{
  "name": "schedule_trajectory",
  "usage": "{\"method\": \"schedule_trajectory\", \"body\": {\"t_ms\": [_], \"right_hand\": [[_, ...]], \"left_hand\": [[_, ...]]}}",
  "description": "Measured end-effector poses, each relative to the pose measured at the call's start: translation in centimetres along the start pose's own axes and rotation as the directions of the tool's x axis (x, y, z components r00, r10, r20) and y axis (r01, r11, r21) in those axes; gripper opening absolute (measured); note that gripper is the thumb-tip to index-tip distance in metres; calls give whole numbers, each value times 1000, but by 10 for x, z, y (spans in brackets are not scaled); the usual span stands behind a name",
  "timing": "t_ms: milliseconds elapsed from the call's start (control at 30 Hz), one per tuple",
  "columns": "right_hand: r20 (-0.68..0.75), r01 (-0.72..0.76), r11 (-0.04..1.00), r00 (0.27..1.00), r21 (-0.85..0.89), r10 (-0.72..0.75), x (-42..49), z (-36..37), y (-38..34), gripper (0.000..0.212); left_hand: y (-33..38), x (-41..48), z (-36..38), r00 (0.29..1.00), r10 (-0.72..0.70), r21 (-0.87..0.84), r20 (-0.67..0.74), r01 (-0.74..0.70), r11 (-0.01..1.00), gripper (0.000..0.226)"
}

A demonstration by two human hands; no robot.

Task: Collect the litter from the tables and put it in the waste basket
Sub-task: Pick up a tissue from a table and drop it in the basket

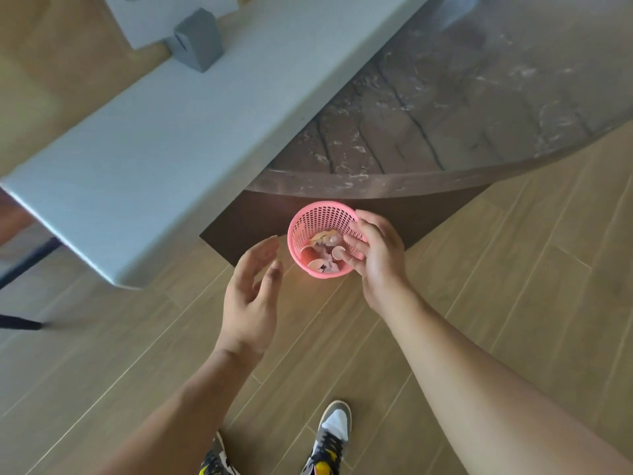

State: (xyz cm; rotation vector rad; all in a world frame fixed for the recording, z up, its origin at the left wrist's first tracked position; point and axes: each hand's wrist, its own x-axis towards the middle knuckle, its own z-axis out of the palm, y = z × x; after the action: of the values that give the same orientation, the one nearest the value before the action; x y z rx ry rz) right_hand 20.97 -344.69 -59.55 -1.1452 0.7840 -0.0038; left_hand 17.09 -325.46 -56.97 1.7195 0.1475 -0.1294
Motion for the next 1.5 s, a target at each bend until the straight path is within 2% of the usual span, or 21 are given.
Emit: {"method": "schedule_trajectory", "body": {"t_ms": [67, 100, 167, 267, 500, 767, 867, 1067, 1200, 1400, 1500], "right_hand": [[55, 30, 999, 998, -38, -28, -23, 9, -5, 25], [82, 47, 997, 996, -60, -42, -34, 14, -7, 27], [144, 96, 990, 986, -105, -81, -55, 25, -10, 22], [257, 166, 968, 960, -187, -115, -89, 43, -9, 18], [421, 164, 940, 907, -299, -24, -200, 100, 1, 24], [569, 282, 904, 821, -323, -53, -316, 204, -4, 23], [632, 336, 895, 770, -294, -81, -362, 253, -7, 30], [758, 464, 859, 634, -218, -150, -466, 355, 0, 31], [830, 524, 839, 526, -145, -186, -537, 423, 11, 26], [911, 496, 867, 378, -51, -162, -621, 520, 19, 23], [940, 482, 876, 311, -28, -141, -648, 567, 27, 30]], "left_hand": [[9, -10, -7, 1000, 3, -22, -23, -4, 1000, 25], [13, -16, -13, 999, 7, -31, -44, -9, 999, 31], [22, -27, -29, 995, 13, -50, -101, -18, 999, 41], [33, -47, -61, 983, -8, -80, -184, -7, 997, 37], [74, -114, -168, 933, -49, -161, -357, -9, 987, 35], [118, -181, -302, 843, -34, -178, -537, -73, 981, 44], [135, -204, -356, 807, -14, -166, -591, -104, 981, 44], [173, -249, -478, 747, 40, -125, -664, -164, 978, 35], [198, -287, -558, 707, 89, -73, -701, -196, 978, 47], [227, -330, -664, 575, 119, -29, -810, -242, 970, 48], [234, -342, -710, 501, 124, -9, -856, -254, 967, 50]]}}
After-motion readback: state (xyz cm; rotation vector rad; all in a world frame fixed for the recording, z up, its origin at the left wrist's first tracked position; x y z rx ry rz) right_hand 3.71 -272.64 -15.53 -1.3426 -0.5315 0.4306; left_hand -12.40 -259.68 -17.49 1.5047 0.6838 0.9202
